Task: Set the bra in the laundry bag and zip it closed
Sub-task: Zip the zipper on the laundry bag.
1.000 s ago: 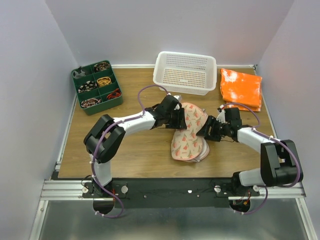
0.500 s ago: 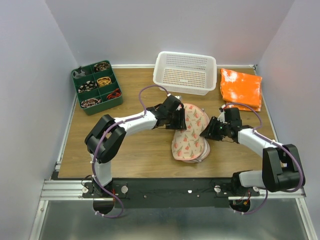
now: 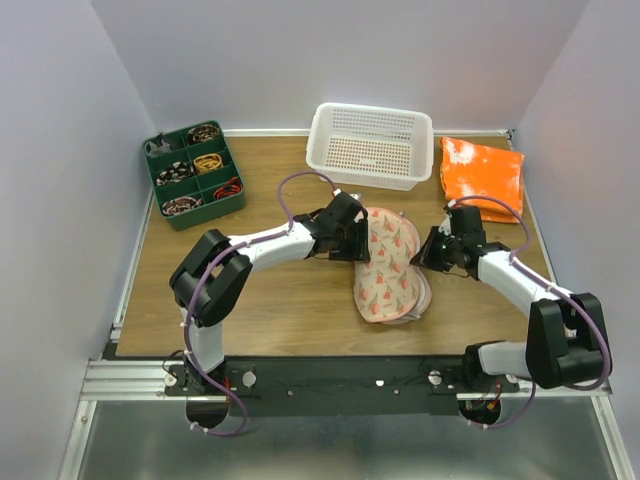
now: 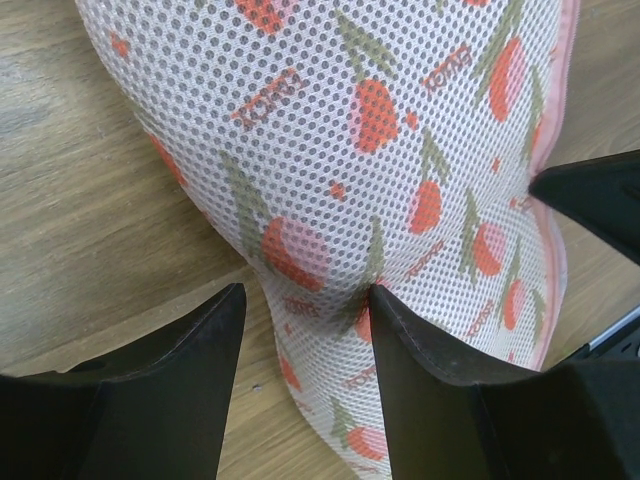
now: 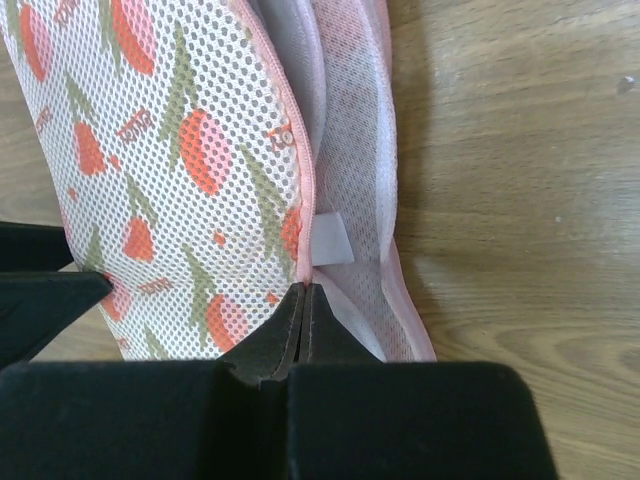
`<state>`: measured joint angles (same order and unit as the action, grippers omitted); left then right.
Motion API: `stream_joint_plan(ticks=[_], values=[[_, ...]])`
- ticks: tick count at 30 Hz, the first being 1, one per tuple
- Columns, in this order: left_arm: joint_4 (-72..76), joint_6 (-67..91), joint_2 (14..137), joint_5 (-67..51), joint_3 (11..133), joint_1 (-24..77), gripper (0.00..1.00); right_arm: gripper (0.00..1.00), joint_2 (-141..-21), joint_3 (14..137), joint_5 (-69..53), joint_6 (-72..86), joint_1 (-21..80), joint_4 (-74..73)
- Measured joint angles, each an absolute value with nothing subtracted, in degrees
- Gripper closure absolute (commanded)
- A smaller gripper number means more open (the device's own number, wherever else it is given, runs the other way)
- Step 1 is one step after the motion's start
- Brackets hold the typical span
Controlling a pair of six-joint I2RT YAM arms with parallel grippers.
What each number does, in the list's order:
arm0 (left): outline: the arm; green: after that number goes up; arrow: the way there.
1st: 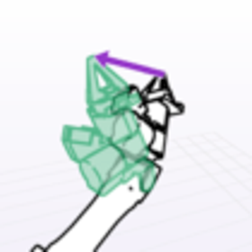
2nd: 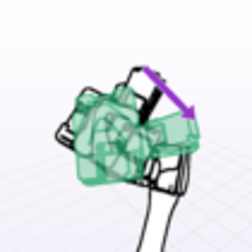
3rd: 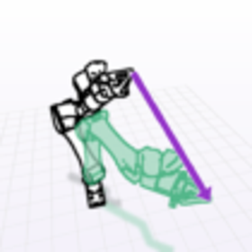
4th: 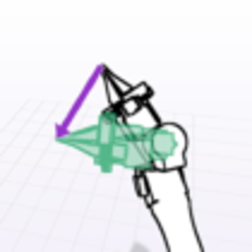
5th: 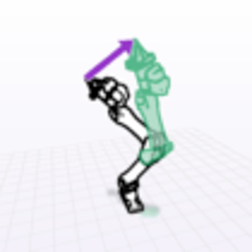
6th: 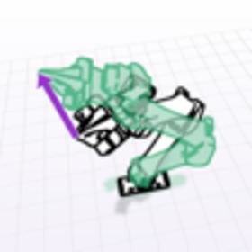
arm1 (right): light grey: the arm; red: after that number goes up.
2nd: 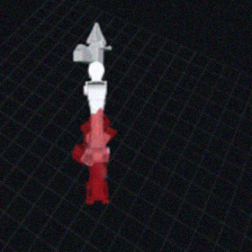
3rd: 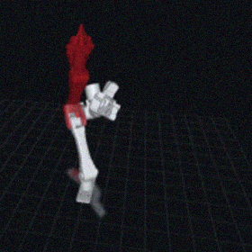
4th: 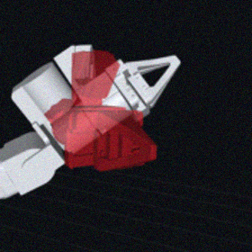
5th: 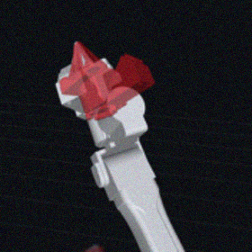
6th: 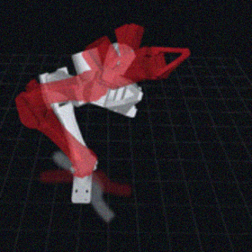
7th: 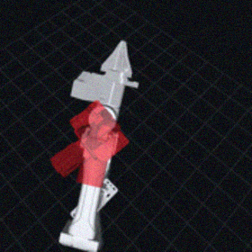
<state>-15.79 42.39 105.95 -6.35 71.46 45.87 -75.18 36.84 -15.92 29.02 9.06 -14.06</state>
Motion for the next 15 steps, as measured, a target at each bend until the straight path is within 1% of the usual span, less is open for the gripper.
stream_joint_plan(ticks=[4, 8, 11, 15], values=[[-16.21, 42.02, 105.62, -5.74, 71.46, 45.89, 0.39, 0.99, -74.06, 37.45, -11.99, 29.19, 9.06, -15.46], [-16.25, 41.69, 104.9, -4.97, 71.46, 45.89, 0.39, 0.99, -73.97, 38.59, -5.56, 29.8, 9.08, -17.41], [-16.38, 41.47, 104.62, -4.45, 71.44, 45.87, 0.39, 0.99, -76.31, 40.03, -0.91, 30.13, 9.08, -18.17], [-16.51, 41.1, 104.01, -3.57, 71.37, 45.87, 0.39, 0.99, -80.29, 41.1, 2.2, 30.63, 9.08, -18.15]])
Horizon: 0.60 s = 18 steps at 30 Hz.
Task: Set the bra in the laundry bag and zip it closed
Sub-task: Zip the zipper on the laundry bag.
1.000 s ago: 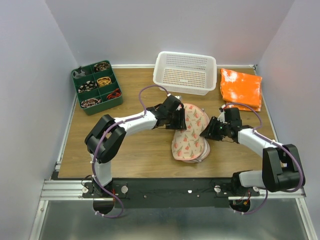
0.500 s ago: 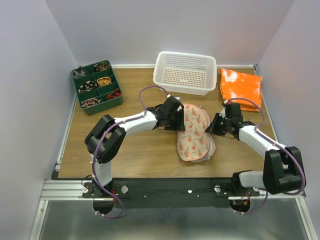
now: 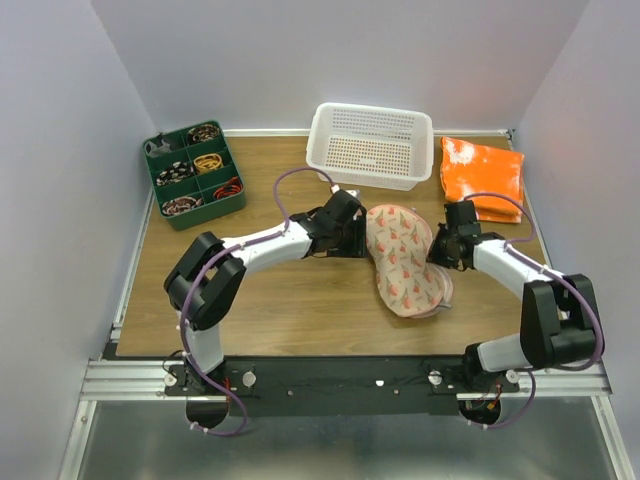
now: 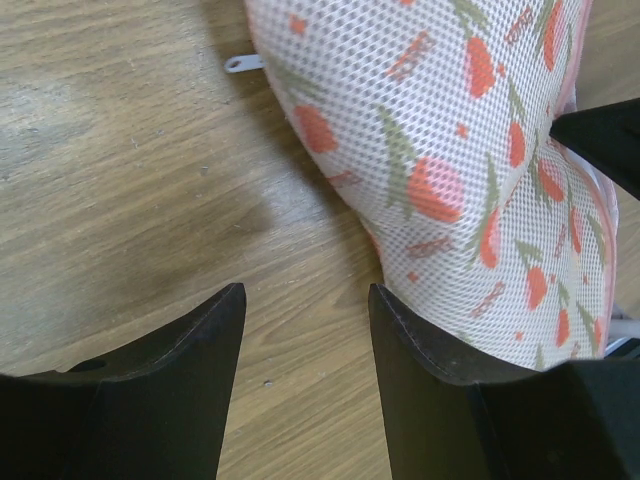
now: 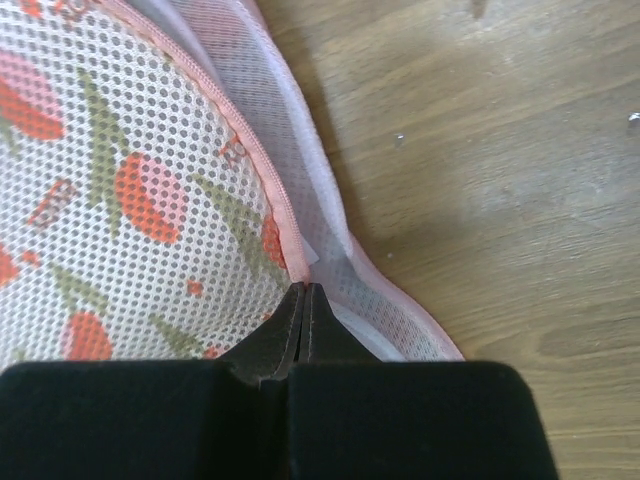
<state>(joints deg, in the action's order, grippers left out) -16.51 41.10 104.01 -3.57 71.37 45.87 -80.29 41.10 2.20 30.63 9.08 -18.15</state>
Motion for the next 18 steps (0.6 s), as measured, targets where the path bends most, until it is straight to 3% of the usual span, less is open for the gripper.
stream_joint_plan(ticks=[18], values=[[-19.46, 39.44, 96.71, 2.11, 67.64, 45.8, 0.37, 0.88, -94.17, 52.71, 7.07, 23.62, 9.47, -20.4]])
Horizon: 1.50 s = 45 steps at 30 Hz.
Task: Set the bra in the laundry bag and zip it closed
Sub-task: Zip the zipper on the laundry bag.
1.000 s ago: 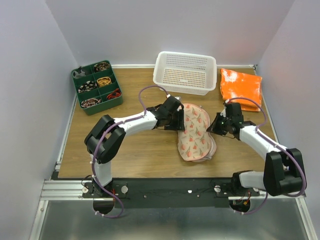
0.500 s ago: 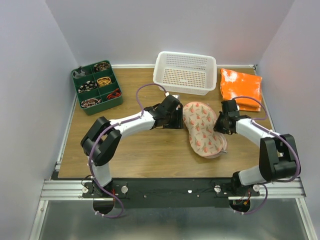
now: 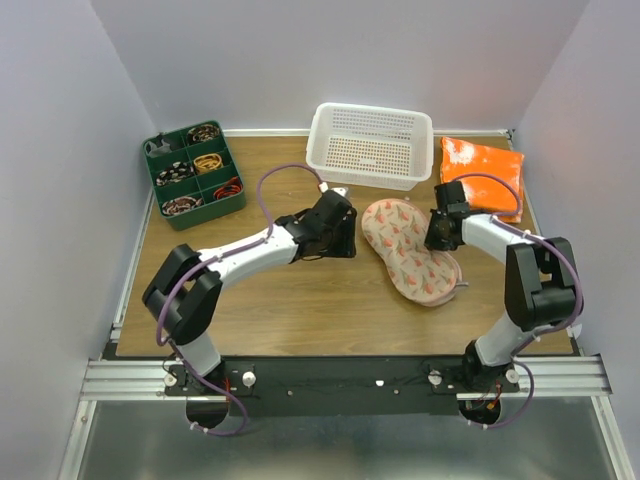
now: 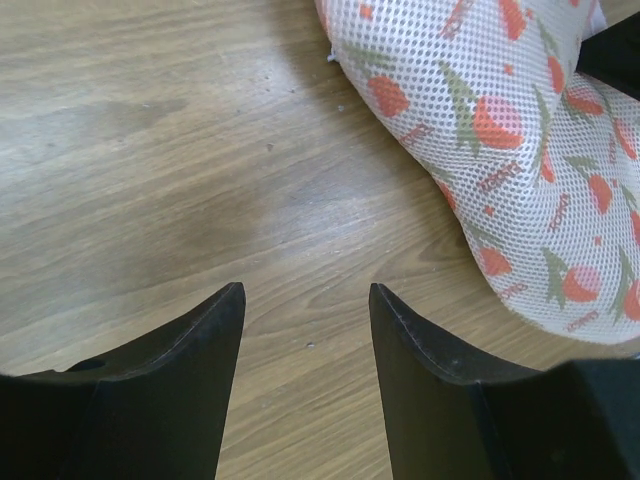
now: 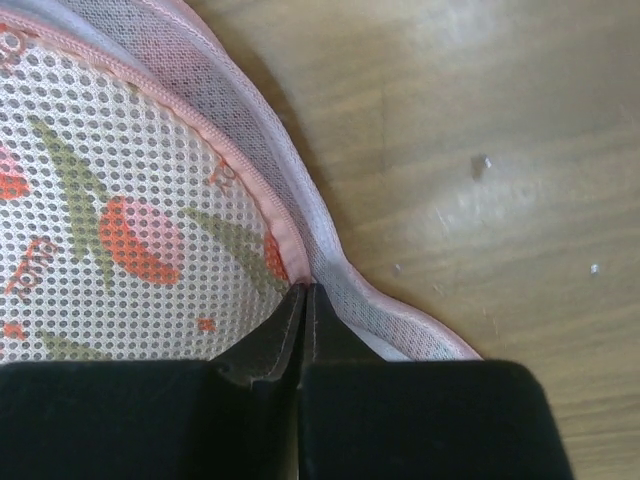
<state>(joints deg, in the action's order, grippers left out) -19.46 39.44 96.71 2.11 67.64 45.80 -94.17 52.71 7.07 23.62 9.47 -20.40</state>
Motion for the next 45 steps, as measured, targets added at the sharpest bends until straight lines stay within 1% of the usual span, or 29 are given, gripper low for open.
stream_joint_plan(ticks=[4, 12, 16, 18, 19, 20, 21, 22, 23, 26, 31, 34, 36, 37, 38, 39, 45], values=[[-20.03, 38.79, 92.64, 4.38, 66.37, 45.01, 0.36, 0.86, -96.95, 56.12, 7.51, 18.76, 11.84, -21.28], [-21.37, 37.39, 88.12, 6.59, 66.02, 41.5, 0.36, 0.86, -102.74, 62.87, 6.35, 10.81, 23.24, -21.1], [-22.48, 36.67, 86.76, 7.31, 65.71, 39.31, 0.34, 0.82, -103.15, 63.31, 3.46, 8.34, 26.81, -20.62], [-22.48, 36.4, 85.86, 7.4, 65.04, 38.13, 0.34, 0.77, -102.43, 62.83, 1.85, 7.07, 27.88, -20.51], [-22.48, 36.18, 85.47, 7.49, 64.62, 37.65, 0.34, 0.72, -101.8, 62.41, 1.34, 6.59, 28.18, -20.67], [-22.44, 35.97, 85.14, 7.55, 64.16, 36.99, 0.34, 0.54, -100.62, 61.89, 1.02, 6.22, 28.42, -20.99], [-22.37, 35.75, 84.99, 7.62, 63.81, 36.51, 0.34, 0.49, -99.5, 61.58, 0.8, 6.02, 28.53, -21.43], [-22.15, 35.48, 84.99, 7.55, 63.4, 35.66, 0.33, 0.48, -98.43, 61.49, 0.8, 6.0, 28.53, -21.87], [-21.58, 35.05, 85.03, 7.4, 62.92, 34.92, 0.33, 0.41, -96.62, 61.49, 1.13, 6.11, 28.53, -22.31], [-18.94, 33.95, 86.13, 5.13, 61.98, 32.08, 0.33, 0.38, -89.47, 61.52, 2.61, 8.25, 28.53, -22.79], [-11.84, 31.0, 95.26, -4.14, 64.05, 27.59, 0.33, 0.37, -82.24, 61.56, 2.85, 13.34, 28.53, -23.22], [-8.8, 28.1, 101.14, -11.77, 66.43, 27.18, 0.31, 0.37, -80.47, 60.99, -1.06, 16.91, 28.51, -23.66], [-6.96, 26.02, 104.4, -16.08, 68.14, 27.22, 0.3, 0.37, -78.61, 58.43, -4.78, 19.33, 28.53, -23.0], [-6.24, 25.1, 105.01, -17.63, 68.25, 27.22, 0.29, 0.37, -77.65, 56.82, -6.04, 20.36, 28.53, -23.29], [-5.72, 24.08, 105.45, -19.25, 68.2, 27.24, 0.26, 0.37, -76.71, 55.31, -7.01, 21.23, 28.53, -23.27], [-5.23, 23.24, 105.45, -20.21, 68.05, 27.22, 0.26, 0.37, -75.99, 54.04, -7.73, 22.04, 28.53, -23.29], [-3.38, 19.31, 105.58, -24.86, 68.1, 25.43, 0.25, 0.37, -73.47, 50.61, -9.15, 24.8, 28.53, -24.29]])
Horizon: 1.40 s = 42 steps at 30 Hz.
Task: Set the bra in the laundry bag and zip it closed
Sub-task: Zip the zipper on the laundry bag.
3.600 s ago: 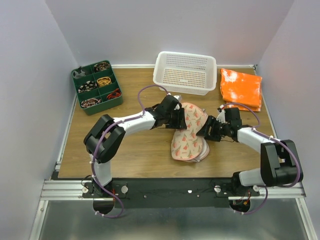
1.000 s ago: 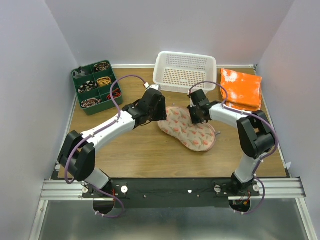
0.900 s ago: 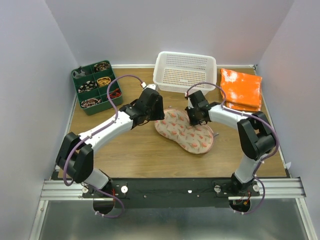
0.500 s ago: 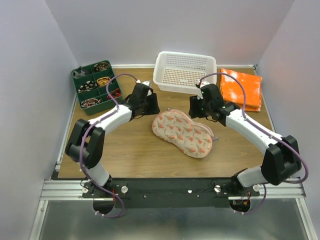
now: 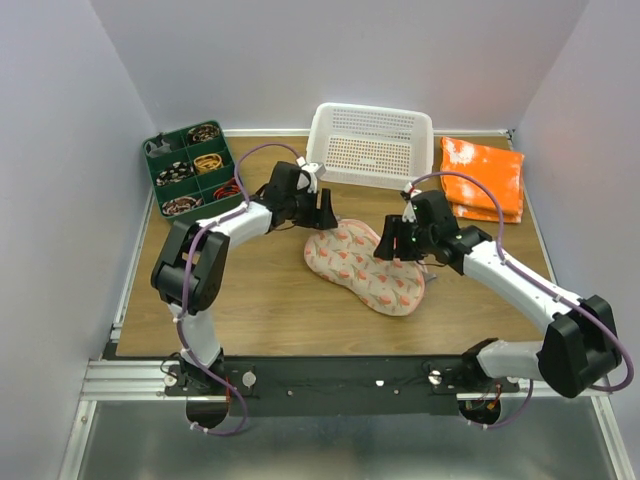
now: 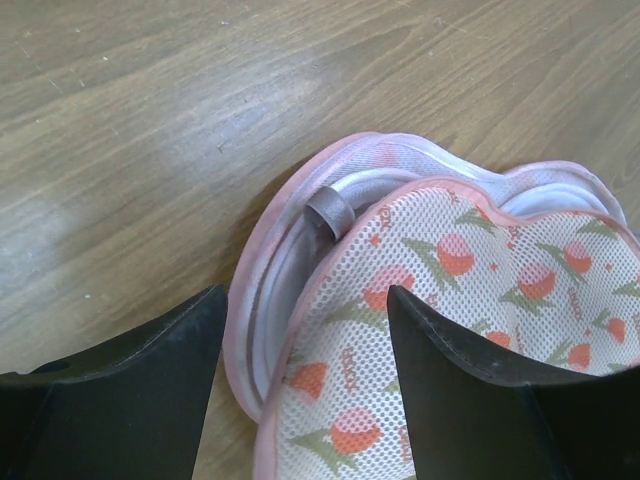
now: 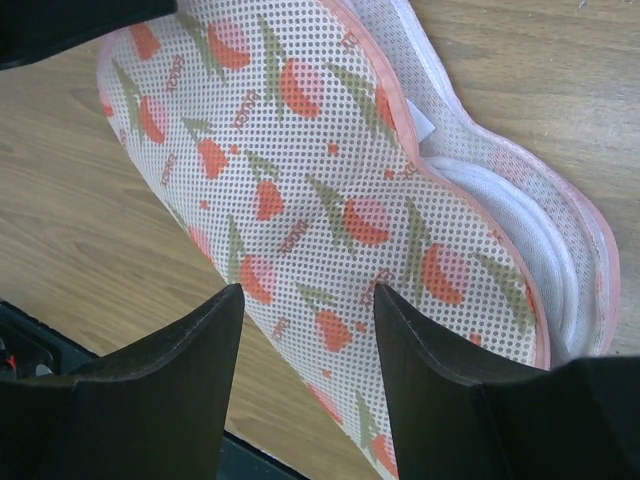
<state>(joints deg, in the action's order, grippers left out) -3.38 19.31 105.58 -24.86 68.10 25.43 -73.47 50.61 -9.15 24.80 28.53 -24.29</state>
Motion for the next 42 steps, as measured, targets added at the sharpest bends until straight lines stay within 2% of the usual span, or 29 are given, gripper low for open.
stream_joint_plan(ticks=[4, 11, 14, 15, 17, 18, 19, 23, 24, 26, 27, 35, 36, 38, 39, 41, 42], values=[[-4.34, 17.65, 108.16, -26.59, 70.15, 24.47, 0.25, 0.37, -73.36, 50.61, -11.14, 25.39, 28.53, -24.77], [-4.89, 17.06, 112.64, -28.8, 70.74, 24.38, 0.28, 0.36, -73.25, 50.7, -22.22, 25.52, 28.53, -27.16], [-5.3, 16.75, 113.75, -30.35, 71.9, 24.38, 0.4, 0.36, -72.03, 50.17, -26.28, 25.63, 28.53, -27.64], [-5.34, 16.67, 114.06, -30.76, 72.31, 24.38, 0.51, 0.36, -71.46, 49.82, -27.38, 25.74, 28.53, -27.75], [-5.28, 16.64, 114.52, -31.59, 72.71, 24.38, 0.63, 0.36, -70.43, 49.08, -29.19, 26.11, 28.53, -28.14], [-5.3, 16.75, 114.67, -32.01, 72.73, 24.38, 0.75, 0.36, -70.04, 48.56, -30.22, 26.52, 28.53, -28.32], [-5.28, 17.28, 114.78, -32.42, 72.73, 24.38, 0.81, 0.36, -69.78, 47.97, -31.03, 26.92, 28.53, -28.38], [-4.12, 19.29, 114.59, -33.19, 71.9, 24.38, 0.9, 0.36, -69.69, 45.45, -32.8, 28.56, 28.53, -28.8], [-3.77, 19.7, 114.39, -33.19, 71.35, 24.38, 0.95, 0.36, -69.69, 44.93, -32.95, 28.84, 28.53, -28.95], [-2.55, 22.57, 113.03, -32.53, 69.01, 24.4, 0.96, 0.36, -69.71, 43.99, -33.71, 30.15, 28.56, -29.1], [-1.87, 23.75, 112.07, -31.94, 67.55, 24.4, 1.0, 0.36, -69.71, 43.62, -34.2, 30.76, 28.56, -29.06], [-1.89, 35.7, 100.29, -19.38, 55.42, 27.53, 1.0, 0.36, -71.18, 42.41, -33.8, 33.23, 29.23, -29.45], [-1.98, 37.93, 98.02, -17.32, 53.21, 28.51, 0.9, 0.36, -71.72, 42.41, -33.26, 33.39, 29.26, -29.5], [-2.42, 41.3, 94.02, -13.69, 49.41, 30.65, 0.8, 0.36, -73.23, 42.41, -31.77, 33.67, 29.28, -29.61], [-2.52, 42.54, 92.64, -12.51, 48.01, 31.42, 0.71, 0.36, -74.61, 42.41, -30.55, 33.8, 29.28, -29.56], [-3.11, 45.98, 89.19, -9.34, 44.84, 33.85, 0.61, 0.36, -76.31, 42.41, -28.95, 34.09, 29.28, -29.63], [-3.11, 46.41, 87.9, -8.73, 43.66, 34.87, 0.6, 0.36, -77.67, 42.5, -27.24, 34.39, 29.3, -29.71]])
